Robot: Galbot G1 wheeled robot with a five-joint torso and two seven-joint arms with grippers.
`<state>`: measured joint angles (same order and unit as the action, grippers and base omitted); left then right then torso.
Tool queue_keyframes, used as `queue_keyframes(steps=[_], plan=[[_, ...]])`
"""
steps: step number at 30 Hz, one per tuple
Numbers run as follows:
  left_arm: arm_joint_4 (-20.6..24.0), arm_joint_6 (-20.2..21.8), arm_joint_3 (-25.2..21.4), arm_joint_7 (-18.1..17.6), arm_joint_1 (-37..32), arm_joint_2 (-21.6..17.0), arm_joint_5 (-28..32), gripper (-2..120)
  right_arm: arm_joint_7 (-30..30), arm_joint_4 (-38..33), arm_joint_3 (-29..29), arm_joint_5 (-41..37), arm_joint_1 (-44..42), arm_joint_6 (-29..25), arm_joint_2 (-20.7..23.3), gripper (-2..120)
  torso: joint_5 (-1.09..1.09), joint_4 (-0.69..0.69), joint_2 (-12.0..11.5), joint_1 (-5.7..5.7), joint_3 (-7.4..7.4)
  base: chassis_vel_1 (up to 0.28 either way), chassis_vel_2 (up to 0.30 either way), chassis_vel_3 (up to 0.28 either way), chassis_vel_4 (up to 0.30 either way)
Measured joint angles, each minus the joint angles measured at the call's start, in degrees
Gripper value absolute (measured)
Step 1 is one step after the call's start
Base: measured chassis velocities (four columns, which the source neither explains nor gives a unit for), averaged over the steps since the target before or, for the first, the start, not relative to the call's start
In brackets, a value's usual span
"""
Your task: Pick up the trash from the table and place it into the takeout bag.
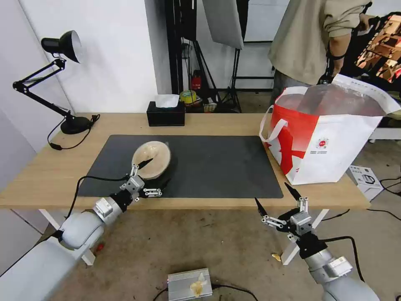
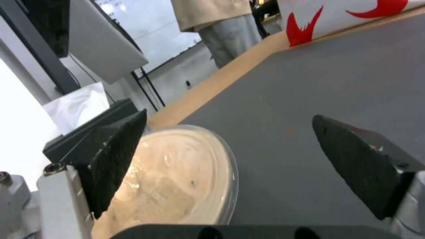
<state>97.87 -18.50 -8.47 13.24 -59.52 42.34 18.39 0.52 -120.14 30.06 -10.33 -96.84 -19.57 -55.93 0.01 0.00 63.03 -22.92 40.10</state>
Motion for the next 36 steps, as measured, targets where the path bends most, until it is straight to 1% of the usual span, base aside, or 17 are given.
queue_keyframes(steps=[4, 6, 18, 20, 21, 23, 36], plan=[[-1.95, 0.0, 0.81, 0.0, 1.54, 0.88, -0.08, 100, 0.0, 0.0, 0.0, 0.0, 0.0, 0.0, 0.0, 100, -0.01, 0.0, 0.0, 0.0, 0.0, 0.0, 0.0, 0.0, 0.0], [-2.26, 0.0, 0.81, 0.02, 1.73, 0.87, -0.14, 100, 0.0, 0.0, 0.0, 0.0, 0.0, 0.0, 0.0, 100, -0.01, 0.0, 0.0, 0.0, 0.0, 0.0, 0.0, 0.0, 0.0], [-4.15, 0.16, 0.74, 0.6, 2.76, -1.0, -0.03, 100, 0.0, 0.0, 0.0, 0.0, 0.0, 0.0, 0.0, 100, -0.01, 0.0, 0.0, 0.0, 0.0, 0.0, 0.0, 0.0, 0.0], [-4.55, 0.62, 1.04, 1.24, 3.21, -1.17, 0.33, 100, 0.0, 0.0, 0.0, 0.0, 0.0, 0.0, 0.0, 100, -0.01, 0.0, 0.0, 0.0, 0.0, 0.0, 0.0, 0.0, 0.0], [-5.71, 0.92, 1.73, 1.73, 4.1, -1.38, 0.66, 100, 0.0, 0.0, 0.0, 0.0, 0.0, 0.0, 0.0, 100, -0.01, 0.0, 0.0, 0.0, 0.0, 0.0, 0.0, 0.0, 0.0], [-6.64, 0.93, 2.01, 2.01, 4.5, -1.39, 0.64, 100, 0.0, 0.0, 0.0, 0.0, 0.0, 0.0, 0.0, 100, -0.01, 0.0, 0.0, 0.0, 0.0, 0.0, 0.0, 0.0, 0.0], [-9.13, 0.43, 3.0, 3.17, 6.52, -1.1, 0.35, 100, 0.0, 0.0, 0.0, 0.0, 0.0, -0.01, 0.0, 100, -0.01, 0.0, 0.0, 0.0, 0.0, 0.0, 0.0, 0.0, 0.0]])
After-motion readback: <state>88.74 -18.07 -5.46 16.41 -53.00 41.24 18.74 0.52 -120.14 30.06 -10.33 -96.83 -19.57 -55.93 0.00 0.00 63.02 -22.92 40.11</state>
